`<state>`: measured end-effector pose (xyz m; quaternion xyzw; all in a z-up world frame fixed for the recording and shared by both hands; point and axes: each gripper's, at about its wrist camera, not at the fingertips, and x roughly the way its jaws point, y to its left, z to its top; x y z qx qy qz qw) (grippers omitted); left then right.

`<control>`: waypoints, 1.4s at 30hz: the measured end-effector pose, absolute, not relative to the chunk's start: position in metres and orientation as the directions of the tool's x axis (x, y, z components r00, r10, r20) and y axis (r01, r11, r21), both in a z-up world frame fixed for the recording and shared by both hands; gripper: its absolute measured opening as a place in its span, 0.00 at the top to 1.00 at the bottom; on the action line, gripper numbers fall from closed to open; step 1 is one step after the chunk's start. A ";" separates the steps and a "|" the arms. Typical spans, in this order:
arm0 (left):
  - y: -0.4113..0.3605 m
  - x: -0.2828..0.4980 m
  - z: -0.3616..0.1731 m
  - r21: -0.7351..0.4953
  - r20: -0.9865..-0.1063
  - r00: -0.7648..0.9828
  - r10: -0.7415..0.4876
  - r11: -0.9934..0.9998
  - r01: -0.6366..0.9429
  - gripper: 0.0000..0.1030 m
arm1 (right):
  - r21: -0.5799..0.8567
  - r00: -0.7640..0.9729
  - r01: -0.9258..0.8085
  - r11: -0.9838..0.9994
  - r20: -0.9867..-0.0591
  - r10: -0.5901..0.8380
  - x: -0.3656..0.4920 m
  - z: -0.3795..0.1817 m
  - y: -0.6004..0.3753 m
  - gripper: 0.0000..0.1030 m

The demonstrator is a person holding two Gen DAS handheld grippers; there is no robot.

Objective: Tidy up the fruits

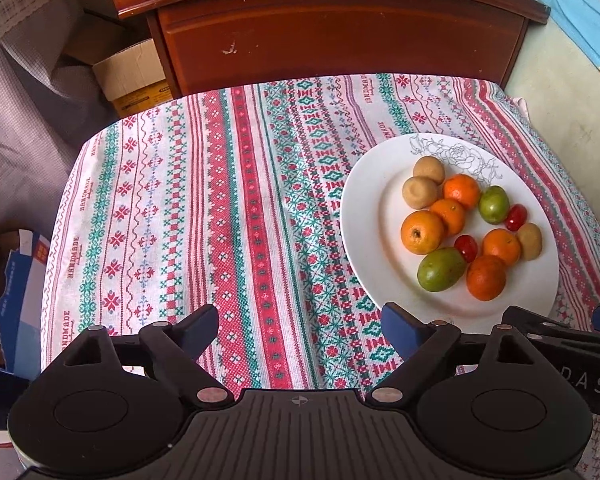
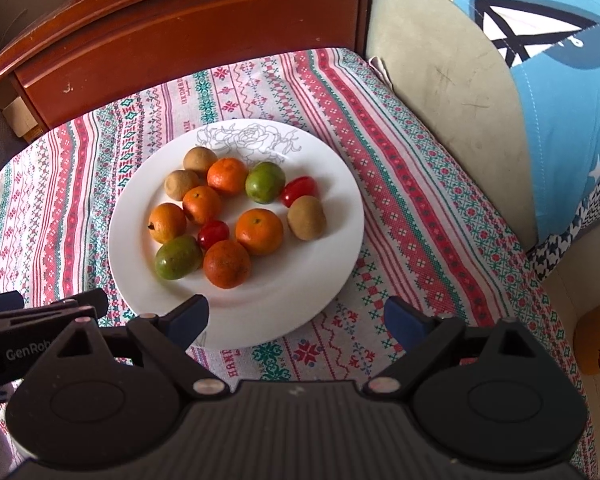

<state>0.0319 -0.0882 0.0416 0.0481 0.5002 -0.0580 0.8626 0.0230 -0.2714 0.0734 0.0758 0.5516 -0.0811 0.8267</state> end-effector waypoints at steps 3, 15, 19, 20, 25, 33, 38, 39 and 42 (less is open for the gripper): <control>-0.087 0.032 0.041 0.023 -0.870 0.490 -0.053 0.989 0.148 0.13 | 0.035 0.377 0.215 0.976 -0.925 -0.050 0.024 0.073 -0.272 0.09; -0.087 0.034 0.038 0.030 -0.877 0.478 -0.043 0.989 0.143 0.13 | 0.025 0.374 0.208 0.978 -0.926 -0.056 0.024 0.071 -0.270 0.09; -0.087 0.033 0.038 0.037 -0.876 0.482 -0.036 0.989 0.141 0.13 | 0.025 0.374 0.204 0.979 -0.926 -0.054 0.025 0.070 -0.269 0.09; -0.087 0.033 0.038 0.039 -0.876 0.481 -0.034 0.989 0.141 0.13 | 0.024 0.374 0.203 0.979 -0.926 -0.054 0.025 0.070 -0.269 0.09; -0.087 0.033 0.037 0.042 -0.877 0.479 -0.031 0.989 0.142 0.13 | 0.024 0.371 0.200 0.980 -0.927 -0.052 0.024 0.069 -0.269 0.09; -0.092 0.033 0.037 0.051 -0.875 0.483 -0.030 0.987 0.153 0.13 | 0.020 0.369 0.211 0.977 -0.928 -0.060 0.024 0.067 -0.272 0.09; -0.097 0.034 0.038 0.060 -0.872 0.488 -0.028 0.985 0.164 0.13 | 0.015 0.366 0.225 0.974 -0.928 -0.070 0.024 0.066 -0.275 0.09; -0.098 0.034 0.038 0.062 -0.871 0.490 -0.028 0.984 0.167 0.13 | 0.015 0.367 0.228 0.974 -0.928 -0.072 0.023 0.066 -0.276 0.09; -0.102 0.034 0.038 0.067 -0.870 0.493 -0.028 0.982 0.175 0.14 | 0.014 0.363 0.235 0.972 -0.929 -0.075 0.023 0.065 -0.278 0.09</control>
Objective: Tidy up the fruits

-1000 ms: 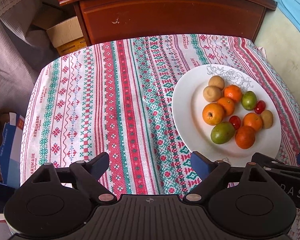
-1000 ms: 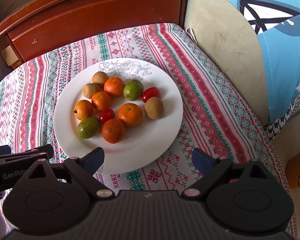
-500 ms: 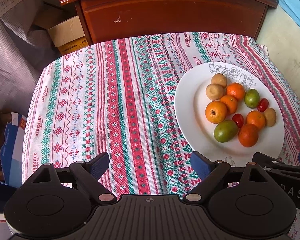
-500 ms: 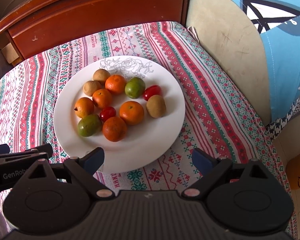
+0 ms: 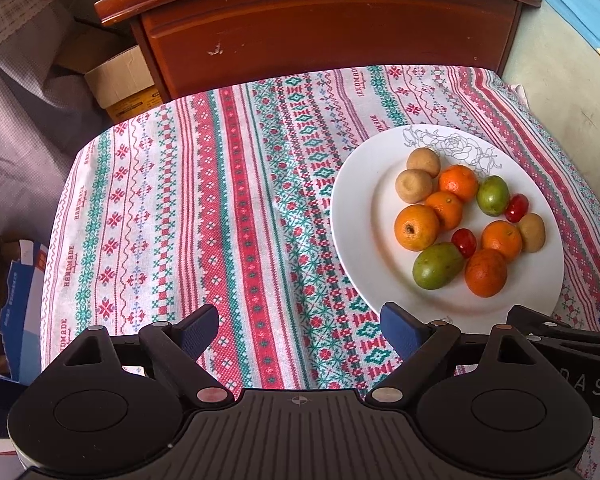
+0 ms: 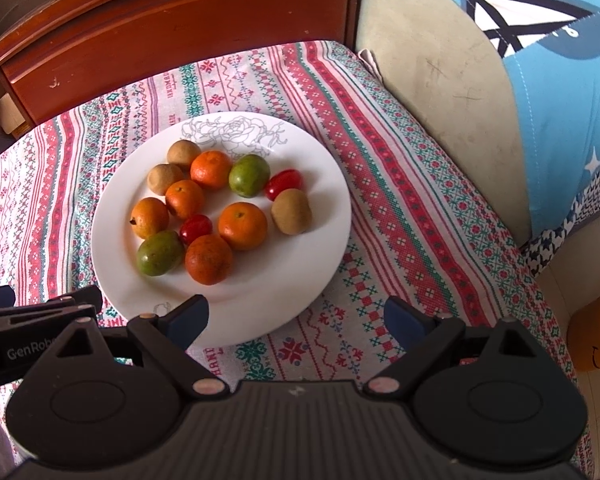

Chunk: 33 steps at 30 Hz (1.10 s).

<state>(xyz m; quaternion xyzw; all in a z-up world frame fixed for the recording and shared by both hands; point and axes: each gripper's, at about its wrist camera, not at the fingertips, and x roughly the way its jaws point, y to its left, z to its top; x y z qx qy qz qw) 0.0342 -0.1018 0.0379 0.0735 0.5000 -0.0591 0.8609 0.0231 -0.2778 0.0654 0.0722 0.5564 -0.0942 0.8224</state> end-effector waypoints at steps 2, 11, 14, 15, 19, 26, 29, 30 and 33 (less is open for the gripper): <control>-0.103 0.034 0.038 0.072 -0.869 0.494 -0.025 0.982 0.177 0.14 | 0.012 0.360 0.239 0.971 -0.930 -0.077 0.023 0.065 -0.278 0.09; -0.104 0.033 0.037 0.088 -0.864 0.504 -0.014 0.980 0.179 0.14 | 0.012 0.361 0.237 0.971 -0.929 -0.077 0.022 0.063 -0.277 0.09; -0.102 0.028 0.039 0.095 -0.859 0.513 -0.009 0.980 0.177 0.14 | 0.015 0.367 0.231 0.973 -0.928 -0.072 0.020 0.063 -0.276 0.09; -0.101 0.026 0.039 0.095 -0.858 0.513 -0.008 0.980 0.174 0.14 | 0.019 0.371 0.226 0.974 -0.926 -0.068 0.019 0.063 -0.275 0.09; -0.095 0.020 0.041 0.097 -0.854 0.519 -0.003 0.981 0.165 0.14 | 0.036 0.389 0.205 0.978 -0.920 -0.048 0.012 0.065 -0.271 0.09; -0.072 0.003 0.043 0.089 -0.857 0.516 0.016 0.989 0.116 0.14 | 0.071 0.421 0.131 0.989 -0.907 0.009 -0.002 0.063 -0.253 0.09; -0.060 -0.006 0.044 0.087 -0.858 0.514 0.027 0.992 0.094 0.13 | 0.082 0.441 0.089 0.993 -0.897 0.035 -0.011 0.063 -0.242 0.09; -0.055 -0.009 0.044 0.084 -0.858 0.513 0.028 0.993 0.087 0.13 | 0.091 0.445 0.075 0.993 -0.894 0.048 -0.014 0.063 -0.239 0.09; -0.040 -0.017 0.045 0.078 -0.857 0.514 0.033 0.995 0.066 0.13 | 0.122 0.455 0.022 0.992 -0.885 0.098 -0.025 0.060 -0.228 0.09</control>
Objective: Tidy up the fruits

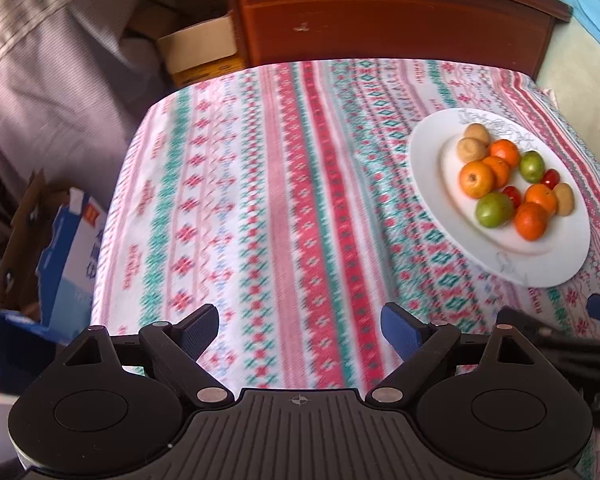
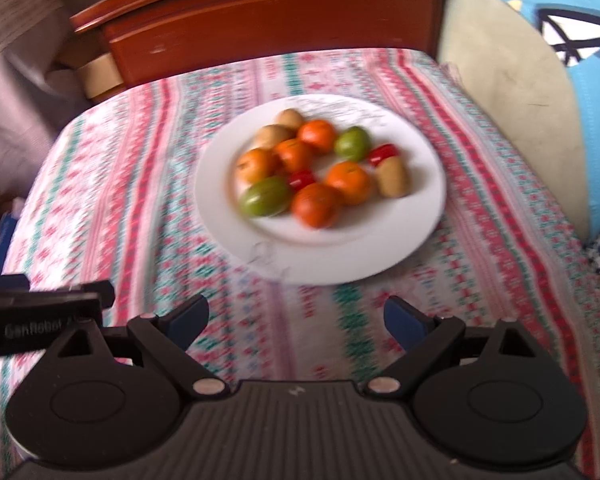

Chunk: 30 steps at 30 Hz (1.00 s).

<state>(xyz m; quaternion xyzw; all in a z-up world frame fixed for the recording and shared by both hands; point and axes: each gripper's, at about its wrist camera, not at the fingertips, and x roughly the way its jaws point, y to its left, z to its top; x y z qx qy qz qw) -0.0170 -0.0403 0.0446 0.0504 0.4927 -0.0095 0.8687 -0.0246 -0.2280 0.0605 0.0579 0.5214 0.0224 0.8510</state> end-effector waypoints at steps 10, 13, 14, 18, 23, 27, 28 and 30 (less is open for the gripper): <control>0.011 -0.029 0.041 0.084 -0.856 0.510 0.085 0.996 -0.026 0.13 | 0.153 0.494 -0.221 0.963 -0.834 0.246 -0.073 0.048 -0.176 0.09; 0.021 -0.030 0.039 0.076 -0.859 0.505 0.086 0.996 -0.041 0.13 | 0.120 0.531 -0.268 0.956 -0.809 0.250 -0.084 0.042 -0.163 0.08; 0.023 -0.030 0.039 0.076 -0.858 0.506 0.088 0.996 -0.045 0.13 | 0.101 0.543 -0.283 0.954 -0.803 0.246 -0.087 0.040 -0.159 0.08; 0.028 -0.030 0.037 0.065 -0.859 0.505 0.081 0.997 -0.048 0.13 | 0.030 0.589 -0.312 0.950 -0.778 0.218 -0.089 0.034 -0.152 0.03; 0.028 -0.030 0.034 0.058 -0.862 0.502 0.072 0.997 -0.044 0.13 | 0.050 0.615 -0.279 0.959 -0.758 0.218 -0.082 0.028 -0.156 0.01; 0.027 -0.030 0.032 0.053 -0.863 0.501 0.066 0.998 -0.040 0.13 | 0.052 0.650 -0.268 0.962 -0.727 0.220 -0.080 0.023 -0.154 0.00; 0.028 -0.029 0.032 0.052 -0.864 0.499 0.065 0.998 -0.040 0.13 | 0.052 0.650 -0.268 0.962 -0.728 0.220 -0.080 0.023 -0.153 0.00; 0.027 -0.029 0.031 0.049 -0.865 0.498 0.061 0.998 -0.038 0.13 | 0.055 0.650 -0.268 0.962 -0.726 0.222 -0.080 0.023 -0.153 0.00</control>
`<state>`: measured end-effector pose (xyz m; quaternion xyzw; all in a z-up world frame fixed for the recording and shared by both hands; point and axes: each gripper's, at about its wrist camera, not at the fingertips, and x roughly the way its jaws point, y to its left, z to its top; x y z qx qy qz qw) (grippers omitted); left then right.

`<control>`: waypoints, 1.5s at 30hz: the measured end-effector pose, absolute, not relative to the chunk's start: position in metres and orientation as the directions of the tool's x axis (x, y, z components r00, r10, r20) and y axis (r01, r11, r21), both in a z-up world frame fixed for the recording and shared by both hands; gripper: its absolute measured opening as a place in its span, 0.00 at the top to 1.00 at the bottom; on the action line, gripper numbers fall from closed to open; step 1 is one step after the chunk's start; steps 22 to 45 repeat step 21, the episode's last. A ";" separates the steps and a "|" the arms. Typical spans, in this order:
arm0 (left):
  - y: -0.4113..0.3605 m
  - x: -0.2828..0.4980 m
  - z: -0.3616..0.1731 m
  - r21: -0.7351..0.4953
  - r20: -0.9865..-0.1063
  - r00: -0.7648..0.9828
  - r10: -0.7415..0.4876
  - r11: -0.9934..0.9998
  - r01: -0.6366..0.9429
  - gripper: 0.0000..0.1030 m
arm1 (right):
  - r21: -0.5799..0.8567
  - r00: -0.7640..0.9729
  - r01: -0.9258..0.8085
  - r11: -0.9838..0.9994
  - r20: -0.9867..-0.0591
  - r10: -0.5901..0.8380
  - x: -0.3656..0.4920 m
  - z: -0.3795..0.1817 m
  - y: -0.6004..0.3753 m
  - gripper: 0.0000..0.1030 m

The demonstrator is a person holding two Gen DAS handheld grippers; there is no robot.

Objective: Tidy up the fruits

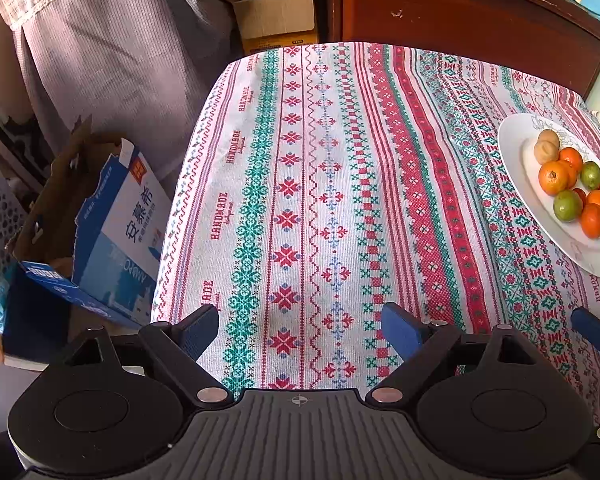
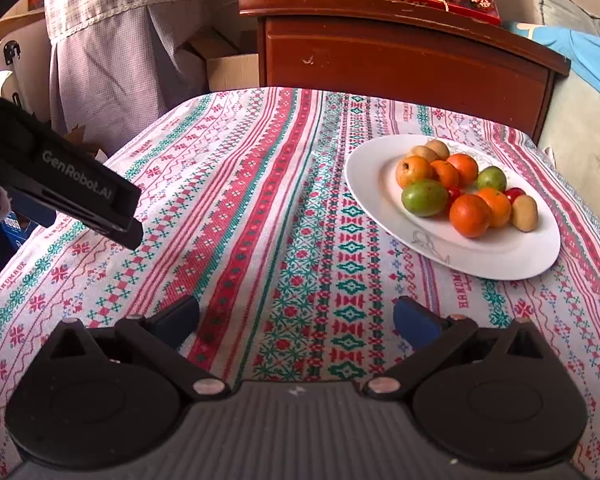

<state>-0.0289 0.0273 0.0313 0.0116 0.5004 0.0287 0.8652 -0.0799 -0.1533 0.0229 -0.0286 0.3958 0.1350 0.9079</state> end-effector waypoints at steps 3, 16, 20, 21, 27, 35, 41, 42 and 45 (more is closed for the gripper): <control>0.026 -0.029 0.030 0.049 -0.867 0.496 0.058 0.998 -0.032 0.13 | 0.055 0.651 -0.268 0.962 -0.726 0.222 -0.080 0.022 -0.153 0.00; 0.026 -0.024 0.023 0.037 -0.867 0.496 0.052 0.999 -0.040 0.13 | 0.055 0.651 -0.268 0.962 -0.726 0.222 -0.080 0.022 -0.153 0.00; 0.026 -0.020 0.019 0.053 -0.862 0.502 0.072 0.997 -0.052 0.13 | 0.055 0.651 -0.268 0.962 -0.726 0.223 -0.080 0.022 -0.153 0.00; 0.026 -0.019 0.018 0.057 -0.859 0.505 0.078 0.997 -0.057 0.13 | 0.055 0.651 -0.268 0.962 -0.726 0.223 -0.081 0.022 -0.153 0.00; 0.026 -0.019 0.018 0.057 -0.859 0.505 0.078 0.997 -0.057 0.13 | 0.055 0.651 -0.268 0.962 -0.726 0.223 -0.081 0.022 -0.153 0.00; 0.026 -0.019 0.018 0.057 -0.859 0.505 0.078 0.997 -0.057 0.13 | 0.055 0.651 -0.268 0.962 -0.726 0.223 -0.081 0.022 -0.153 0.00; 0.026 -0.019 0.018 0.057 -0.859 0.505 0.078 0.997 -0.057 0.13 | 0.055 0.651 -0.268 0.962 -0.726 0.223 -0.081 0.022 -0.153 0.00; 0.026 -0.019 0.018 0.057 -0.859 0.505 0.078 0.997 -0.057 0.13 | 0.055 0.651 -0.268 0.962 -0.726 0.223 -0.081 0.022 -0.153 0.00; 0.026 -0.019 0.018 0.057 -0.859 0.505 0.078 0.997 -0.057 0.13 | 0.055 0.651 -0.268 0.962 -0.726 0.223 -0.081 0.022 -0.153 0.00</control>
